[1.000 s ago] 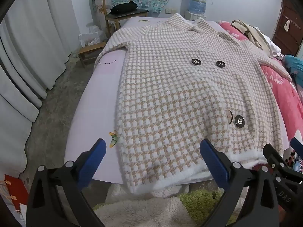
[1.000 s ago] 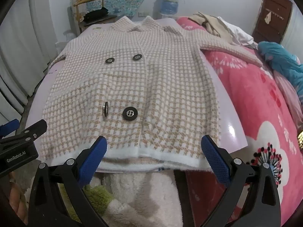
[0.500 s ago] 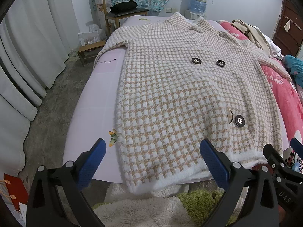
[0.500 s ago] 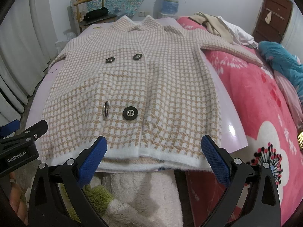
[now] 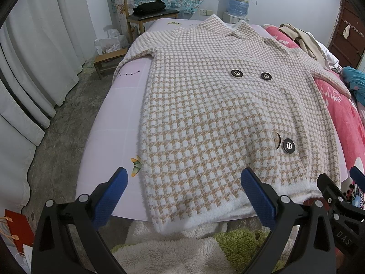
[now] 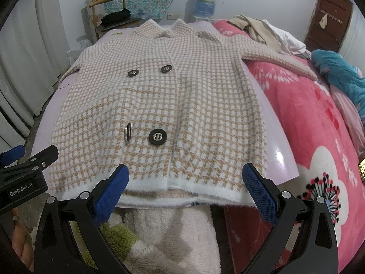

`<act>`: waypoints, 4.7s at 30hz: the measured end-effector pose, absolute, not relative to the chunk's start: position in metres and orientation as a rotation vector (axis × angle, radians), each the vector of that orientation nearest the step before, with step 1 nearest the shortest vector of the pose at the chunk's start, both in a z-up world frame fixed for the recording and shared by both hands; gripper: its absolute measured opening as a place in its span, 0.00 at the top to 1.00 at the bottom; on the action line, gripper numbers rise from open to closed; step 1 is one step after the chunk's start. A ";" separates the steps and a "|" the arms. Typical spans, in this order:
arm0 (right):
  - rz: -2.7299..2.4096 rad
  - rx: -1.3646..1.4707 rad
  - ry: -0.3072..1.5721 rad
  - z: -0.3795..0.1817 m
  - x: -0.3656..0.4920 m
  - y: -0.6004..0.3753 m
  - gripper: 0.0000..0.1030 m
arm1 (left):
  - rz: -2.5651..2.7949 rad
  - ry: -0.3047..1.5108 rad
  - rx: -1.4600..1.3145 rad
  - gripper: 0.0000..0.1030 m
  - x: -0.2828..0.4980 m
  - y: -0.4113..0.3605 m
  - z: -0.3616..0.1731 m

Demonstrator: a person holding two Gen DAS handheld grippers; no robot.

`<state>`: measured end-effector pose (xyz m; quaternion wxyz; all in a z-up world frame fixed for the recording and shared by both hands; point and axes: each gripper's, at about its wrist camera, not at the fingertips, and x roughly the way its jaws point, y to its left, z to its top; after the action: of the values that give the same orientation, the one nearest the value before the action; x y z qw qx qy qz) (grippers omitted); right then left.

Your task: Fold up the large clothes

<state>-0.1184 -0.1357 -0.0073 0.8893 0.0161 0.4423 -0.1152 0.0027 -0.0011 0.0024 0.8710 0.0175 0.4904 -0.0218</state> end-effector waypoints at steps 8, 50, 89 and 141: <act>-0.238 0.036 0.917 -0.008 -0.117 -0.134 0.08 | -0.045 1.023 0.037 0.05 0.003 -0.001 0.002; -0.230 0.044 0.916 -0.009 -0.121 -0.137 0.08 | -0.045 1.027 0.030 0.05 0.002 0.003 0.005; -0.202 0.035 0.914 -0.001 -0.082 -0.138 0.08 | -0.072 0.946 0.114 0.05 0.044 0.006 0.005; 0.073 -0.004 0.970 -0.032 0.130 -0.090 0.08 | -0.194 1.142 -1.788 0.06 0.321 0.309 -0.239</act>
<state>0.1300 -0.0897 -0.0323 0.8841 -0.0018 0.4660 0.0350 0.3210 0.3094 -0.2394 0.4844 -0.7342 0.4689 -0.0797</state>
